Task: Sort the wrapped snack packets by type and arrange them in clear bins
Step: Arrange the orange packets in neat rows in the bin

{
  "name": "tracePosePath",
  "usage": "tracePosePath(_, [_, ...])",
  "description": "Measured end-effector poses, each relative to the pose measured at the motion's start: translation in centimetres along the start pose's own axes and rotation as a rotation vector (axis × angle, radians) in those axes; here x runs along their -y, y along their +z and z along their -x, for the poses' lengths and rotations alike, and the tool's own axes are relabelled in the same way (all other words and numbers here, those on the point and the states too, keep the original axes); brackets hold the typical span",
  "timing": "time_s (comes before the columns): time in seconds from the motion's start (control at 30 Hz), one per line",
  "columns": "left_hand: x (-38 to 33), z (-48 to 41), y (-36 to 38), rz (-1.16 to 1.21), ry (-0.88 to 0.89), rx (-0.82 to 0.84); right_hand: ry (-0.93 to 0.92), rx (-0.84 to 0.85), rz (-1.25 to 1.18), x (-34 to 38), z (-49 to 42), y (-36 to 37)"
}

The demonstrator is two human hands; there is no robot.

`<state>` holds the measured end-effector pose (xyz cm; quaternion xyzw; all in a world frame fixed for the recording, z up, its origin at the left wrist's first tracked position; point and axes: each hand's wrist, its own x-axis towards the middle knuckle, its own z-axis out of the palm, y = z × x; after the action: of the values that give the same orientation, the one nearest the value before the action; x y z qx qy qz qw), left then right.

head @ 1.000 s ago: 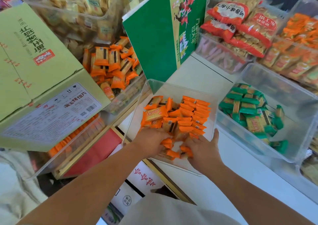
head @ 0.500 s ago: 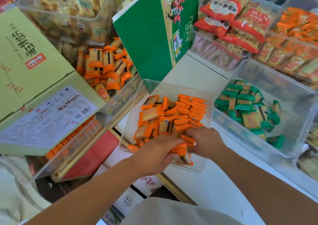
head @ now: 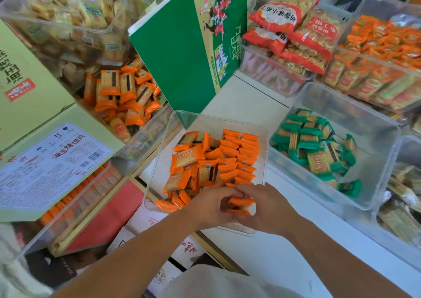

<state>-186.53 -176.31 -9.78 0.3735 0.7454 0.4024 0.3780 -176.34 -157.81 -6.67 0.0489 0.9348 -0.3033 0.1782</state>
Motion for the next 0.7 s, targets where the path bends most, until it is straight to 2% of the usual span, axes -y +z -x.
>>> tracePosePath(0.07, [0.6, 0.7, -1.1, 0.028, -0.118, 0.017, -0.028, 0.034, 0.087, -0.3, -0.1, 0.1])
tracePosePath(0.13, [0.7, 0.9, -1.8, -0.082, -0.184, 0.016, -0.042, -0.006, 0.151, -0.3, 0.0, 0.6])
tracePosePath(0.23, [0.1, 0.1, -1.7, -0.196, -0.095, 0.133, -0.032, -0.067, 0.172, -0.2, 0.3, 1.5])
tracePosePath(0.37, [0.3, -1.4, -2.4, -0.513, -0.017, 0.238, 0.001, -0.04, 0.273, 0.6, 0.0, 0.8])
tracePosePath(0.47, [1.3, -1.7, -3.2, -0.799, -0.092, 0.243, 0.023, -0.024, 0.319, 0.9, 0.1, 1.0])
tracePosePath(0.53, [1.4, -1.9, -2.8, -0.754, -0.12, 0.232, 0.011, -0.014, 0.388, 1.0, -0.1, 1.6])
tracePosePath(0.63, [1.0, -1.8, -1.2, -0.724, -0.042, 0.197, 0.011, -0.06, 0.376, 1.1, -0.2, 2.4])
tracePosePath(0.7, [1.2, -1.9, -1.1, -0.697, -0.052, 0.194, 0.019, -0.087, 0.357, 1.4, -0.3, 2.6])
